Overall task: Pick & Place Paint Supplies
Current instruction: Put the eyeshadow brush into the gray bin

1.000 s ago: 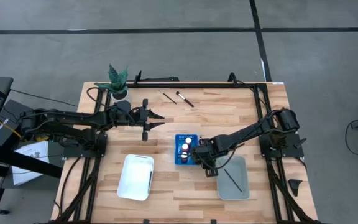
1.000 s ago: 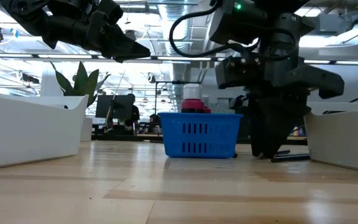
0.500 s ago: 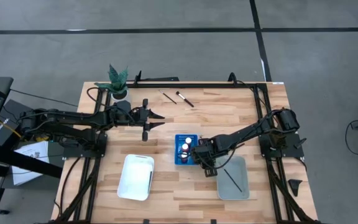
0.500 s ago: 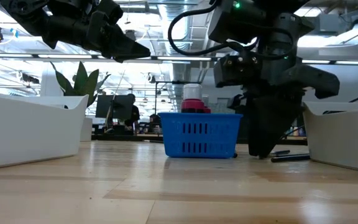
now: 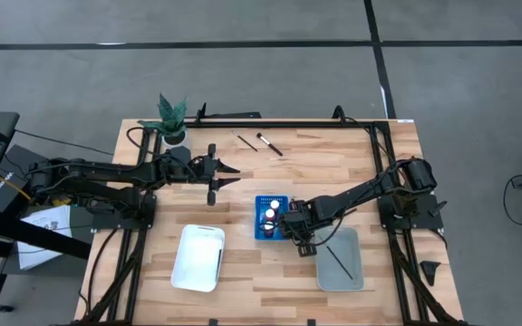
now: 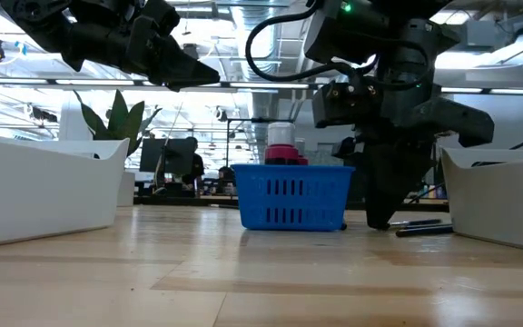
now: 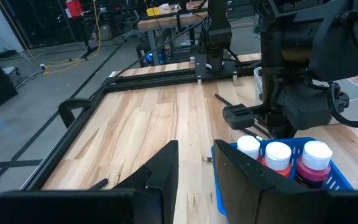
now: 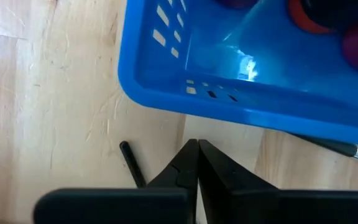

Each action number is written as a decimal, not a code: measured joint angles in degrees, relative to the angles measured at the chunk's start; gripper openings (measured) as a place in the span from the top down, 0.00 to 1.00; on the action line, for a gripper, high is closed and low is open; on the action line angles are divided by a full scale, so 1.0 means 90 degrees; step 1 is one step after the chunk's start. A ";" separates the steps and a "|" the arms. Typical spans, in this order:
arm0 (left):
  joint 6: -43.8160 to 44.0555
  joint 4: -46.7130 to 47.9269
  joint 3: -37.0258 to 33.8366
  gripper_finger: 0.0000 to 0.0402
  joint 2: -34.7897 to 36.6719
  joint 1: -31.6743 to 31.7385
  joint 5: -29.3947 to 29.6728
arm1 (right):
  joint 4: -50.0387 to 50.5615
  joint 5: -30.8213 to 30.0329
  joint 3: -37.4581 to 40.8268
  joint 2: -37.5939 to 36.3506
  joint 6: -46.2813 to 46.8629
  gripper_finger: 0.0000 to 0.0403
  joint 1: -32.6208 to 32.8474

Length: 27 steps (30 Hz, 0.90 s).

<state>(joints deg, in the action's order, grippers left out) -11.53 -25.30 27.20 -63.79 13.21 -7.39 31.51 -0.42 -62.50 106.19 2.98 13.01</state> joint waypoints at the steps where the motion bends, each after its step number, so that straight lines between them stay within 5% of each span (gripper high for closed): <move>1: 0.0000 0.0000 0.0000 0.77 0.0000 0.0000 0.0000 | 0.0000 -0.0022 0.0000 0.0000 0.0000 0.99 -0.0002; 27: 0.0019 -0.0002 0.0000 0.77 0.0000 -0.0007 -0.0001 | 0.2146 -0.1176 -0.1049 -0.0460 0.0258 1.00 -0.0089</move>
<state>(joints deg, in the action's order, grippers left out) -11.35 -25.32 27.20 -63.79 13.15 -7.40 50.82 -11.00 -71.94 102.05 5.30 12.22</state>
